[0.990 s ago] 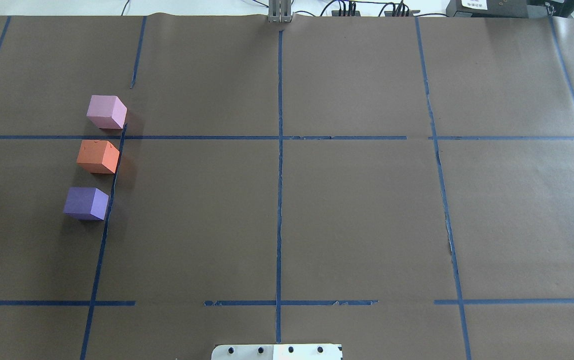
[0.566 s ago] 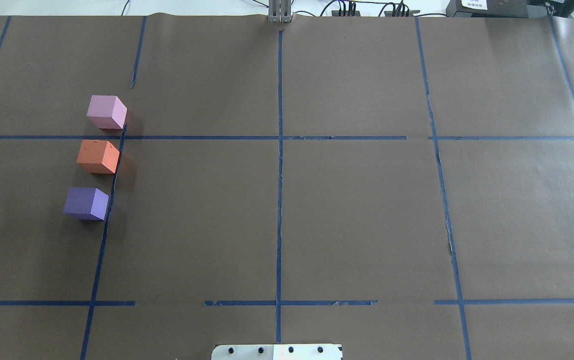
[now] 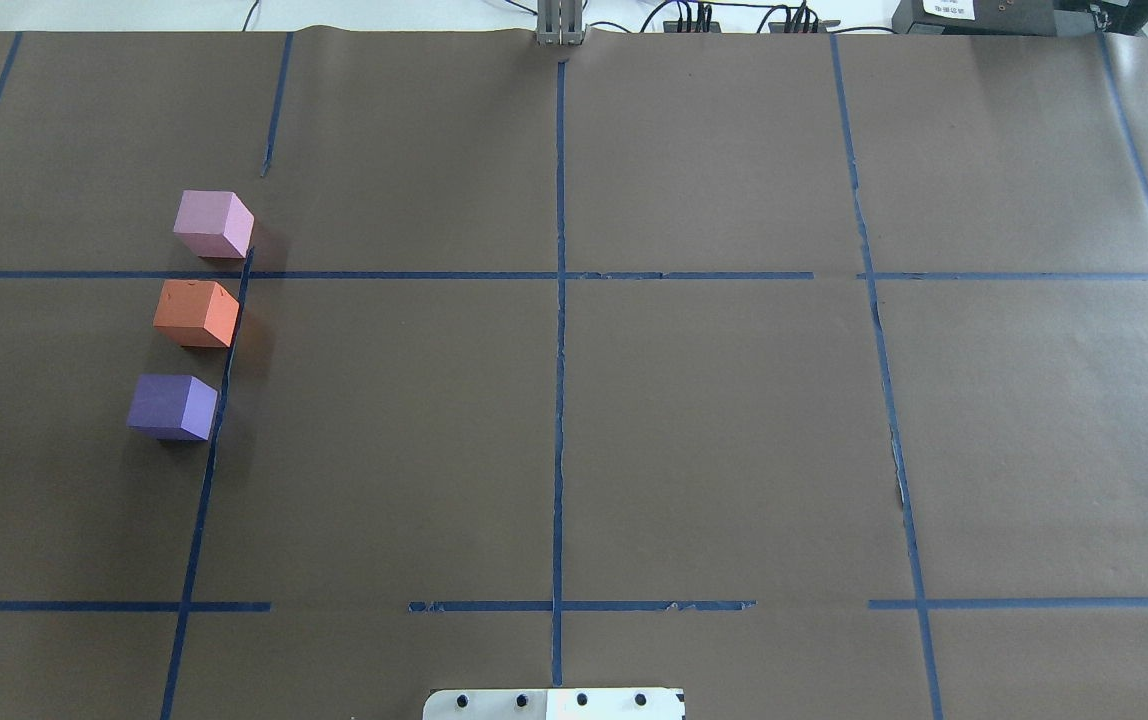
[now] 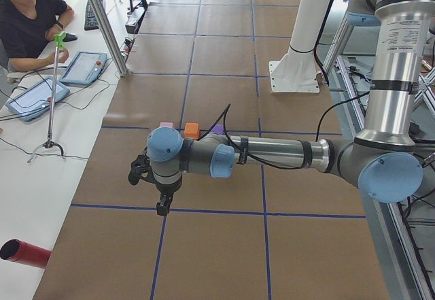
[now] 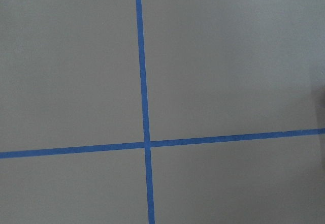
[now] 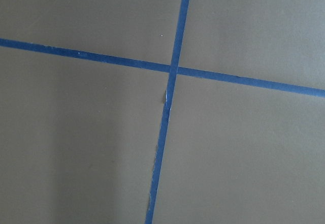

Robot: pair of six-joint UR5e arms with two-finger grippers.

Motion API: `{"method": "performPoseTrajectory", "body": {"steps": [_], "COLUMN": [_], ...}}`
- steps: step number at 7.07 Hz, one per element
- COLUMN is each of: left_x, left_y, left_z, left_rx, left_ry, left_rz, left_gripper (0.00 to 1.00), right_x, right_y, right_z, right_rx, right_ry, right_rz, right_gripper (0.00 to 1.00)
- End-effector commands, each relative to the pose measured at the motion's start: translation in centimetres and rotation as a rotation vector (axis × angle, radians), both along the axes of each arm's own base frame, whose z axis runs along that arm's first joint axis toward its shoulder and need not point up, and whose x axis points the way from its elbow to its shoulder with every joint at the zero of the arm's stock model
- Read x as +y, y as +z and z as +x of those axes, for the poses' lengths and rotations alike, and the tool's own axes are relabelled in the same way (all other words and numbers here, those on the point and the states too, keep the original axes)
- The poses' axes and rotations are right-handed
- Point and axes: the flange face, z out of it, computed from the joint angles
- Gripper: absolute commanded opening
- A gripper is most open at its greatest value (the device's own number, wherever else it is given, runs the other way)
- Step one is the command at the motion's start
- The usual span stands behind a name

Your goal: Arrange blocks in a line

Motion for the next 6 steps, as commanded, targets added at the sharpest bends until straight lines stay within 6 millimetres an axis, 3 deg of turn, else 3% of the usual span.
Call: {"method": "performPoseTrajectory", "body": {"steps": [1, 2, 6], "left_x": [0.6, 1.6, 1.6], "left_y": [0.4, 0.9, 0.3], "left_z": [-0.2, -0.1, -0.1], "left_rx": [0.003, 0.002, 0.0], "left_ry": [0.0, -0.004, -0.005], "left_rz": [-0.008, -0.017, -0.004], "left_gripper": [1.0, 1.0, 1.0], "right_x": [0.0, 0.0, 0.0], "right_y": [0.0, 0.0, 0.0], "right_z": [0.0, 0.0, 0.0], "right_rx": [0.0, 0.0, 0.0], "right_ry": [-0.001, 0.001, 0.001], "right_rz": [0.0, 0.0, -0.001], "right_gripper": [1.0, 1.0, 1.0]}}
